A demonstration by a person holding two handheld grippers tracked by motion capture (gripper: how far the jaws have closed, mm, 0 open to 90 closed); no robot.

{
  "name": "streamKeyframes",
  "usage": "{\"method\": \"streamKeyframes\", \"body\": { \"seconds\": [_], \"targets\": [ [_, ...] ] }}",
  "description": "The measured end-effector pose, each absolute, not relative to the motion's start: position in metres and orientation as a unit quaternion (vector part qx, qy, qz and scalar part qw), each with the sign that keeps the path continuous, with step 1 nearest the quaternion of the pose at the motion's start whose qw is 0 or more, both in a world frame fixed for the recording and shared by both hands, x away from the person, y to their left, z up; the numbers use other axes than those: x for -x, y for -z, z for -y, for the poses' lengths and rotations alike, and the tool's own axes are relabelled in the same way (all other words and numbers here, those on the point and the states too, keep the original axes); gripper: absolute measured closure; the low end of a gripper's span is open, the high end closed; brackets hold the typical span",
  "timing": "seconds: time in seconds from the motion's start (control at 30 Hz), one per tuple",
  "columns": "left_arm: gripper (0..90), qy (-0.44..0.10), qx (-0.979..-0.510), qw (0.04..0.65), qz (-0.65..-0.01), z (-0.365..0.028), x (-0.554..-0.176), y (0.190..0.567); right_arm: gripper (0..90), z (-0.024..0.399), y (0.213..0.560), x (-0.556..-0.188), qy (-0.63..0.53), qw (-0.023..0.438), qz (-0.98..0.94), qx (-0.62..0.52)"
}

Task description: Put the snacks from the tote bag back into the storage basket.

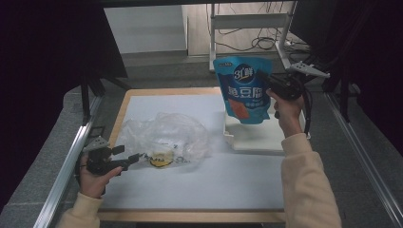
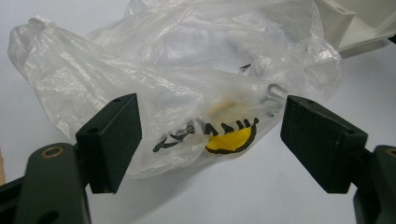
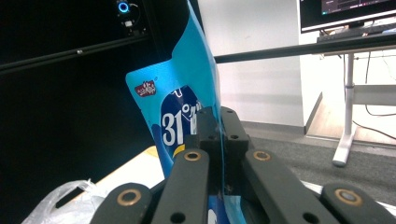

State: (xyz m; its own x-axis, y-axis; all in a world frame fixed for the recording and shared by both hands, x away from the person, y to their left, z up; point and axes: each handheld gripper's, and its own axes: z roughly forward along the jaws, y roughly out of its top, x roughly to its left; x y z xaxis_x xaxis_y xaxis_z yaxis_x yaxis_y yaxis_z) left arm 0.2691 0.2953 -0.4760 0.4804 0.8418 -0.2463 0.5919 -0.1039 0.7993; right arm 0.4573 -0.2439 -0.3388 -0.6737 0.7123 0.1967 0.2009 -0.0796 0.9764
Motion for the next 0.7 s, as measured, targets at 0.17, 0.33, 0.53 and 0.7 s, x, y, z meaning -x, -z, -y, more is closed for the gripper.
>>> {"method": "streamKeyframes", "body": {
  "seconds": [0.17, 0.33, 0.53, 0.7],
  "targets": [
    [21.0, -0.14, -0.727, 0.456, -0.494, -0.299, -0.268, 0.476, 88.8, 0.243, 0.346, -0.463, -0.637, 0.197, -0.655, -0.355],
    [21.0, -0.139, -0.726, 0.456, -0.496, -0.301, -0.268, 0.476, 88.8, 0.241, 0.351, -0.468, -0.635, 0.198, -0.656, -0.356],
    [21.1, -0.139, -0.725, 0.454, -0.5, -0.302, -0.268, 0.477, 88.7, 0.24, 0.357, -0.475, -0.632, 0.195, -0.658, -0.36],
    [21.1, -0.14, -0.723, 0.454, -0.502, -0.304, -0.267, 0.477, 88.8, 0.24, 0.363, -0.479, -0.628, 0.194, -0.66, -0.364]
  ]
}}
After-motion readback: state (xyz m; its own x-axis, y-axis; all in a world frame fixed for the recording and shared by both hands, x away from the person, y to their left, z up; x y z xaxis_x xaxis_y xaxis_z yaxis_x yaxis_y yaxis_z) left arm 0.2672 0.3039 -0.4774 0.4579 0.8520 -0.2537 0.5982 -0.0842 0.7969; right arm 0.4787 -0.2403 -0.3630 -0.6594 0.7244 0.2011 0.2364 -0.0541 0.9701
